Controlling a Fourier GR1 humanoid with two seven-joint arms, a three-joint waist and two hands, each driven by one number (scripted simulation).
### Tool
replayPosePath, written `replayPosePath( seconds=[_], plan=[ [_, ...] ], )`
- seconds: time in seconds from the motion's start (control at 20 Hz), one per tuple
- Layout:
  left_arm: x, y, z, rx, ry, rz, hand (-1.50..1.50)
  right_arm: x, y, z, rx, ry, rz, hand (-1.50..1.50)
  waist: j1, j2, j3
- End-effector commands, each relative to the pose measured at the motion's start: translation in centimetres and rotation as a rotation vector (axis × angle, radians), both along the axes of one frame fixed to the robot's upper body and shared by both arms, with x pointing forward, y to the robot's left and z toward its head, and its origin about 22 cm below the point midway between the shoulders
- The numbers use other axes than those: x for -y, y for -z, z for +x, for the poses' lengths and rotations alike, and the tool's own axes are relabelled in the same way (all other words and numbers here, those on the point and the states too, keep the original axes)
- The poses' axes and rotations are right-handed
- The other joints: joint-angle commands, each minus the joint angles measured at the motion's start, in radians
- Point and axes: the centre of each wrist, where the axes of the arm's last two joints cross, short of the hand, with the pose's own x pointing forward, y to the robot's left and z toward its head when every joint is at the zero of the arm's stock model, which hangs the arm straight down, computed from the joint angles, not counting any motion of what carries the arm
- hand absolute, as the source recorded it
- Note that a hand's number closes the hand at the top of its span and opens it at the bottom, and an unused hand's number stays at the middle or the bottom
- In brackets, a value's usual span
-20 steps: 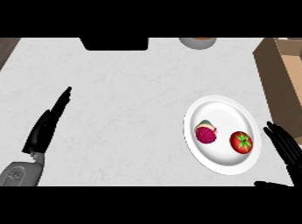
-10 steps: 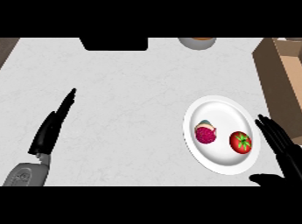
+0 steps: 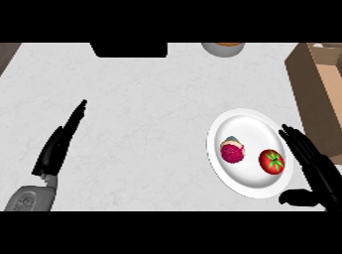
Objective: Pick the tomato from the plate and place it in the cardboard box
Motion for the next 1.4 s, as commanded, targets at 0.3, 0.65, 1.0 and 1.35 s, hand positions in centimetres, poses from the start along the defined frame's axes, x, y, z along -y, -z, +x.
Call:
replayPosePath(
  seconds=[0.3,0.65,1.0,1.35],
  plan=[
    [-1.8,0.4,0.3,-0.004,-0.014,0.001,0.0,-0.9,3.0,1.7,-0.031,-0.024,0.006,-1.5,0.005,0.008,0.015],
    [-0.7,0.8,-0.7,-0.002,0.013,0.002,0.0,-2.2,2.6,1.9,0.204,0.013,-0.094,1.5,0.006,0.007,0.015],
    [-0.7,0.7,-0.7,-0.009,-0.002,0.008,0.0,-2.1,2.4,0.7,0.297,0.077,-0.062,1.5,0.002,0.005,0.015],
    [0.2,-0.2,1.4,0.012,0.031,0.005,0.0,-4.2,-1.5,6.5,-0.129,0.034,-0.444,1.5,0.033,0.015,0.009]
  ],
)
